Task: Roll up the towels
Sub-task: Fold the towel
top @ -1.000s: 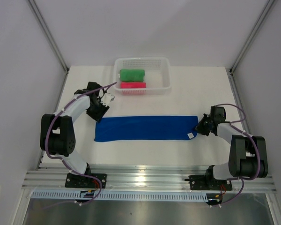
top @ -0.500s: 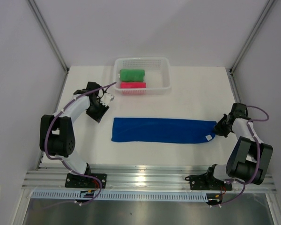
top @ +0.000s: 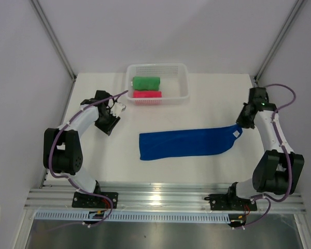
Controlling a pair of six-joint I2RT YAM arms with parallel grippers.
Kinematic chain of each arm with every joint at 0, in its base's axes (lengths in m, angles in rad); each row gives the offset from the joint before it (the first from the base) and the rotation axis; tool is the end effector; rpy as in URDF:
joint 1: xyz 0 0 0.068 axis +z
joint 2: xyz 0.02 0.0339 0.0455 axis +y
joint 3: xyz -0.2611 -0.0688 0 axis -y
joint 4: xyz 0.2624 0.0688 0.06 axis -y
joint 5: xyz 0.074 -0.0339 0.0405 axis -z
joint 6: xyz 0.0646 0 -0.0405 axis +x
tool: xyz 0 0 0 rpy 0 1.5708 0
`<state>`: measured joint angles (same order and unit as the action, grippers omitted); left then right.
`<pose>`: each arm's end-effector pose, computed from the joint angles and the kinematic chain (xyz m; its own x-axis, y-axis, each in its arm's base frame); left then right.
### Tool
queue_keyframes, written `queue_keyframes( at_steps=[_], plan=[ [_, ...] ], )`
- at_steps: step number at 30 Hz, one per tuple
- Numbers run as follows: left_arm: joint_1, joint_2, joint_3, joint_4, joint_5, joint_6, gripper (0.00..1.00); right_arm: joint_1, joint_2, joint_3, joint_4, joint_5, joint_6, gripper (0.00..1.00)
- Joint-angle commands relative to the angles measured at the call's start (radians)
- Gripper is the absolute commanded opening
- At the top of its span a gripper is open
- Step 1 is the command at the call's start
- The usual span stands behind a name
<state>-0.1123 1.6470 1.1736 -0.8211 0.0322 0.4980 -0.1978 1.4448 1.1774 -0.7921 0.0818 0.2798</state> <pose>0.3362 -0.0400 0.1743 -0.7822 0.5687 -0.2545 0.5627 0.8202 0.1031 0.3165 -0.0688 0.2404 -0.7569 0.4324 -0.4900 0.4621 0.8843 0.0666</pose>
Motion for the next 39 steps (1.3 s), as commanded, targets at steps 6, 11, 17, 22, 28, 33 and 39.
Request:
queue_keyframes(
  at_steps=[6,11,17,22,28,33,39],
  plan=[
    [0.011,-0.032,0.000,0.007,0.034,-0.004,0.44,0.562,0.055,0.106,-0.053,0.121,0.105,0.00],
    [0.013,-0.023,0.000,-0.007,0.072,-0.024,0.44,0.802,0.216,0.232,-0.033,0.101,0.182,0.00],
    [0.013,-0.018,-0.005,-0.009,0.084,-0.038,0.44,0.917,0.354,0.355,0.040,0.027,0.274,0.00],
    [0.013,-0.015,-0.006,-0.010,0.087,-0.035,0.44,0.968,0.433,0.424,0.071,-0.051,0.288,0.00],
    [0.013,-0.001,-0.002,-0.010,0.090,-0.039,0.44,1.026,0.512,0.508,0.036,-0.070,0.274,0.00],
    [0.013,0.007,-0.003,-0.007,0.087,-0.038,0.44,1.043,0.526,0.524,0.024,-0.132,0.263,0.00],
    [0.013,0.011,-0.005,-0.006,0.089,-0.036,0.44,1.058,0.520,0.521,-0.021,-0.145,0.262,0.00]
  ],
)
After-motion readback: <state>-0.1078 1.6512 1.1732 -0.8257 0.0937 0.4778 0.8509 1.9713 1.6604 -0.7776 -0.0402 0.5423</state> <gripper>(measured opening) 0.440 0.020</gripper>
